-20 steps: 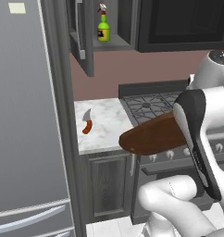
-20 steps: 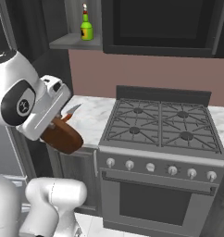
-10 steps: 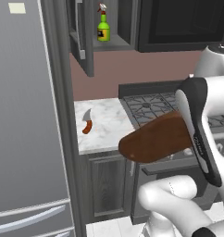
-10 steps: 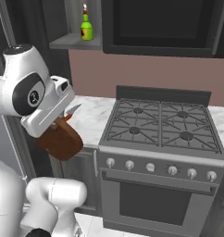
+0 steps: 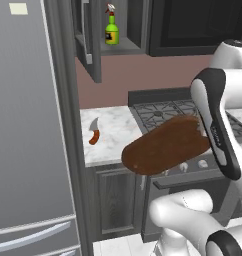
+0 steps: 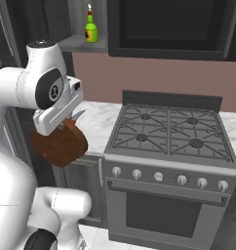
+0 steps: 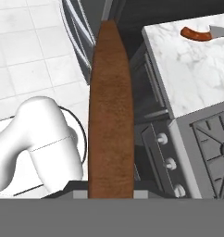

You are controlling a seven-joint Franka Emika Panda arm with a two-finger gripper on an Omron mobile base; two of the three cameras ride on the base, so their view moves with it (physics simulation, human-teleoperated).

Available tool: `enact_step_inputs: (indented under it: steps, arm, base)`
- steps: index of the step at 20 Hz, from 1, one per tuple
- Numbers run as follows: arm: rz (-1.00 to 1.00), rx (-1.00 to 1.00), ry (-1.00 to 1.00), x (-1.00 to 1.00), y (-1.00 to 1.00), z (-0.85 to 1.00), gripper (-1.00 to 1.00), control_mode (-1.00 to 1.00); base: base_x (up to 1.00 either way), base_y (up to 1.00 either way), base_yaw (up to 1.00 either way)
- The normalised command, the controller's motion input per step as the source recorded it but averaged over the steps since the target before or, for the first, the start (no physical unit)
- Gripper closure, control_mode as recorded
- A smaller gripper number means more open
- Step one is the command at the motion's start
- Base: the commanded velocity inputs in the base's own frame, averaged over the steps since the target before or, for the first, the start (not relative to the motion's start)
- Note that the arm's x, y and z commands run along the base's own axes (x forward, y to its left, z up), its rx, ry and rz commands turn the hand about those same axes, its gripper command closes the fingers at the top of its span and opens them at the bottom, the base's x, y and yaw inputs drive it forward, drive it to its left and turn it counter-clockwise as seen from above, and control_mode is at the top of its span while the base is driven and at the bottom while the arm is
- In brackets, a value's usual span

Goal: Move the cutting board and knife to the sink. Then move spray from the cabinet to the counter.

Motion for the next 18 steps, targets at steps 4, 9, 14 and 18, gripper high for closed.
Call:
enact_step_inputs:
  steps: [4,9,14,18]
  arm:
    - [0.02,0.02,0.04,0.18,0.00,0.01,1.00,-1.00]
    - [0.00,0.00,0.01,0.07,0.04,0.00,1.00,-1.00]
    - [0.00,0.00,0.01,0.12,0.08,0.00,1.00,-1.00]
    - [0.02,0.00,0.02,0.16,0.00,0.00,1.00,-1.00]
  base:
    - [0.00,0.00,0.00]
    - [0.00,0.00,0.00]
    - [0.00,0.00,0.00]
    - [0.00,0.00,0.00]
